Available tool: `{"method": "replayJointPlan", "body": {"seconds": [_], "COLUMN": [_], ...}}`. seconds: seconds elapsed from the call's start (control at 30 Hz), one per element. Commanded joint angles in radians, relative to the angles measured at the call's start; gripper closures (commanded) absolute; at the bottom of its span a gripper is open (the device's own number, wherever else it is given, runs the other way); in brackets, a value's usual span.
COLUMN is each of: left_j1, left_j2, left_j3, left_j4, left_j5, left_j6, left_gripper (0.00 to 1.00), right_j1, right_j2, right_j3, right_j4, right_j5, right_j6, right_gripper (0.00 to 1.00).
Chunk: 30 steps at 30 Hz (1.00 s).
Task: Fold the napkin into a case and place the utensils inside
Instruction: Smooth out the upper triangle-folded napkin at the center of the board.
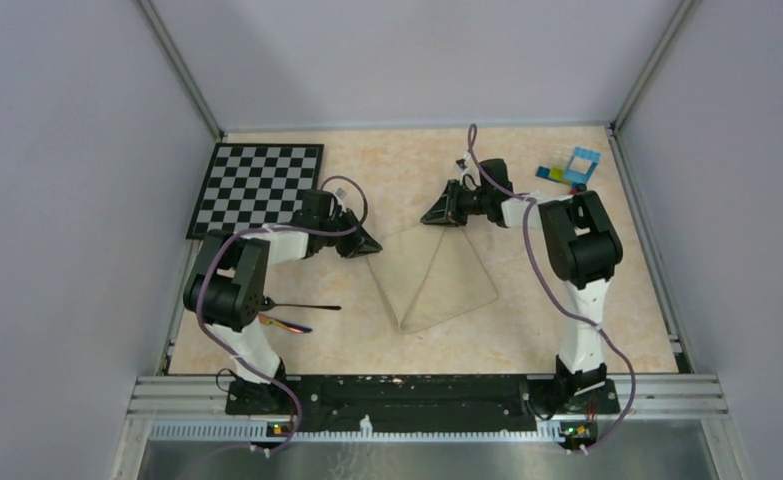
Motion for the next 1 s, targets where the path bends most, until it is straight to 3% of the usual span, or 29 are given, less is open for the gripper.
{"method": "replayJointPlan", "body": {"seconds": [0.0, 0.23, 0.43, 0.5, 0.57, 0.87, 0.97], "left_j1": [0.022, 0.024, 0.024, 0.024, 0.024, 0.025, 0.025], "left_j2": [0.062, 0.128, 0.126, 0.129, 0.128, 0.142, 0.144], "left_j3": [0.036, 0.012, 0.012, 0.009, 0.001, -0.012, -0.016], "left_j4": [0.051, 0.061, 0.048, 0.048, 0.054, 0.064, 0.067], "left_j5": [-0.017, -0.028, -0.034, -0.029, -0.032, -0.04, -0.043], "left_j6": [0.035, 0.055, 0.072, 0.072, 0.071, 0.062, 0.056], "left_gripper": [0.85, 0.88, 0.88, 0.88, 0.89, 0.91, 0.91], "right_j1": [-0.017, -0.063, -0.021, 0.023, 0.103, 0.36, 0.402], "right_j2": [0.056, 0.136, -0.056, -0.146, -0.178, -0.18, -0.146], "right_j3": [0.037, 0.045, 0.041, 0.012, -0.038, -0.355, -0.423], "right_j4": [0.08, 0.091, -0.037, -0.093, -0.105, 0.354, 0.445], "right_j5": [-0.044, -0.042, -0.011, 0.031, 0.025, -0.06, -0.059], "right_j6": [-0.001, -0.029, -0.075, -0.105, -0.104, 0.157, 0.204], "right_gripper": [0.83, 0.83, 0.7, 0.61, 0.59, 0.95, 0.98]}}
